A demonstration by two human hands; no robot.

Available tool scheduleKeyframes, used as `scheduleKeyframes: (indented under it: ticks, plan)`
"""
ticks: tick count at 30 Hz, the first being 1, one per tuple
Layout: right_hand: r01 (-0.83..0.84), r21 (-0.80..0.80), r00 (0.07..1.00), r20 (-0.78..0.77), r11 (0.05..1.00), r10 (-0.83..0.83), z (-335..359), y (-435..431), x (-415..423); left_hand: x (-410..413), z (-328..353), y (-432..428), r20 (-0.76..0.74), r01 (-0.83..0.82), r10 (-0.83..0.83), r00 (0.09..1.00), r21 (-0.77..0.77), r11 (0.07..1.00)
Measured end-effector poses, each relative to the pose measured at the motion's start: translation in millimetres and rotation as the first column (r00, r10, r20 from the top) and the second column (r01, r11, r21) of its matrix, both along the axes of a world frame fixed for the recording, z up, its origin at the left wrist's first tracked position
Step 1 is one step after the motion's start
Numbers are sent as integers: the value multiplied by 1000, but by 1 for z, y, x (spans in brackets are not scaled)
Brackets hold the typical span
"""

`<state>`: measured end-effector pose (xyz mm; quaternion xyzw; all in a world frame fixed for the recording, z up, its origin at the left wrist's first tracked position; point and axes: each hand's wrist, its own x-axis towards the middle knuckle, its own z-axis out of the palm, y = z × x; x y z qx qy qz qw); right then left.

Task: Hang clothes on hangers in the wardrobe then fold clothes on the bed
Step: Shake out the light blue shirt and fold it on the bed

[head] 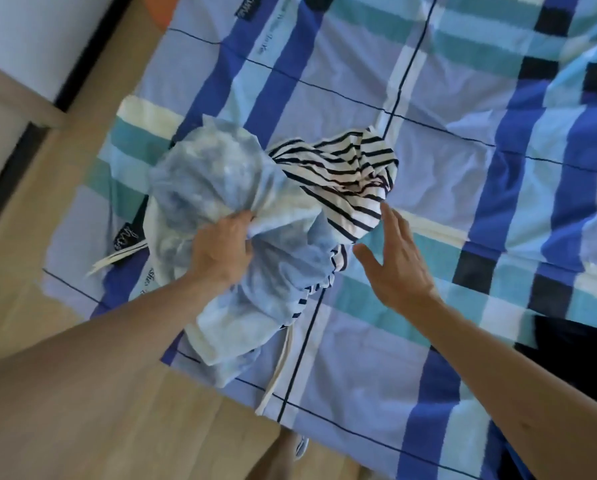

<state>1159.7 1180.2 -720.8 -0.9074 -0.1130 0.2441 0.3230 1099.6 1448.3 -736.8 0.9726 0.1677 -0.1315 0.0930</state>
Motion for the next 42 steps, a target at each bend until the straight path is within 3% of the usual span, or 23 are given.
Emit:
scheduleKeyframes:
  ticks: [2, 5, 8, 13, 18, 24, 27, 31, 35, 38, 42]
  plan:
    - [-70, 13, 994, -88, 997, 71, 5, 19, -2, -3, 6, 7, 81, -68, 83, 993, -174, 982]
    - [-175, 93, 967, -171, 980, 189, 14, 36, -9, 1, 37, -1, 138, -62, 144, 980, -478, 876]
    - [-105, 288, 951, -250, 952, 180, 32, 49, -11, 9, 88, -18, 91, 4, 79, 993, -681, 733]
    - [189, 526, 913, -404, 829, 48, 100, 64, 11, 32, 176, -37, 169, 121, 17, 985, -768, 629]
    - [241, 549, 880, -472, 800, 59, 228, 49, 28, 46, 296, -55, 212, 108, 117, 970, -812, 573]
    - [101, 569, 976, -216, 816, 31, 402, -10, 31, 48, 492, -91, 317, 104, 317, 894, -834, 541]
    - [111, 487, 979, -203, 866, -11, 444, -50, 14, 54, 586, -104, 354, 90, 443, 823, -852, 515]
    - [63, 314, 995, -88, 947, -37, 471, -105, -14, 59, 710, -127, 472, 219, 380, 796, -808, 547]
    - [60, 143, 995, 74, 988, -71, 480, -137, -25, 55, 804, -160, 572, 405, 264, 776, -774, 487]
    - [310, 147, 884, 319, 939, -342, 513, -148, -24, 43, 864, -184, 615, 488, 187, 766, -746, 454]
    - [585, 413, 544, 438, 698, -715, 563, -174, -9, 29, 911, -206, 663, 574, 145, 735, -721, 387]
